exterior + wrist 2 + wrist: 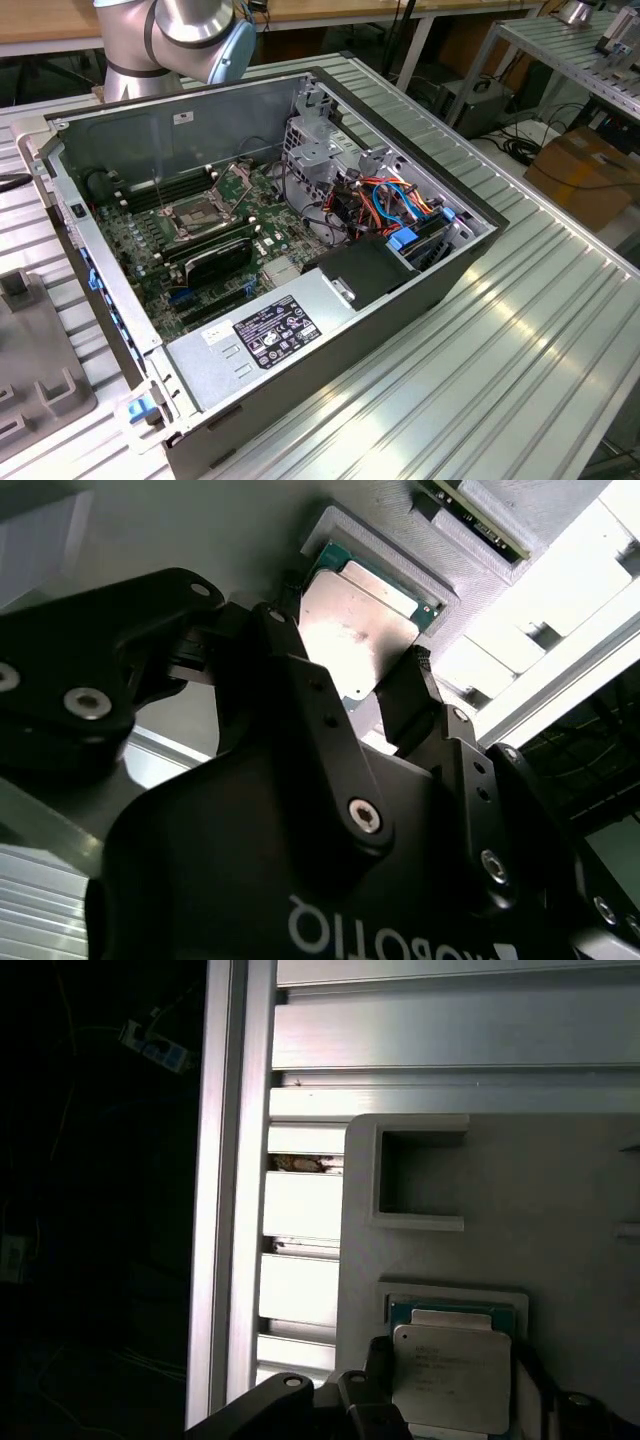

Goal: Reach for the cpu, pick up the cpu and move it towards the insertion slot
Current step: 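Pick up the cpu and move it towards the insertion slot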

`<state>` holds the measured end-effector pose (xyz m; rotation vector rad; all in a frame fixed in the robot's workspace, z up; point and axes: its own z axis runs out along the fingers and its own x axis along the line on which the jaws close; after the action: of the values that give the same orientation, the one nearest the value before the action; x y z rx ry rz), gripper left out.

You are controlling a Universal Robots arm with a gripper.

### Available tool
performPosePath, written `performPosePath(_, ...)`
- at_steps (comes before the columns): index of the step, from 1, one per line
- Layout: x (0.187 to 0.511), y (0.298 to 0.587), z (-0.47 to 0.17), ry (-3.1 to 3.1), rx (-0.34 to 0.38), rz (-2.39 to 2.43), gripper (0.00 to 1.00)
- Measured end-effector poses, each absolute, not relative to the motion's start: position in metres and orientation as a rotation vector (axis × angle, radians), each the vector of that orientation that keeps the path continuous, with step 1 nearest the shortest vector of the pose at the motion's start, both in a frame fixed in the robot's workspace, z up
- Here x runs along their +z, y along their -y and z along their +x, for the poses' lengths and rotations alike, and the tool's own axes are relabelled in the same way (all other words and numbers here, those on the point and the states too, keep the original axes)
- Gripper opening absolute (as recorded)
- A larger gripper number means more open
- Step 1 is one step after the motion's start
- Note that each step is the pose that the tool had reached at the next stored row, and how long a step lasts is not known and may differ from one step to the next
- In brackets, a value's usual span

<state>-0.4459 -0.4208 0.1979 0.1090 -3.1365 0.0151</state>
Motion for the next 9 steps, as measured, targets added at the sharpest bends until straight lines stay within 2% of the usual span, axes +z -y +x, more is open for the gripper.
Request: performPosePath(9,0.2014,0.4208,-0.4458,3.137,0.015,0.109,0.55)
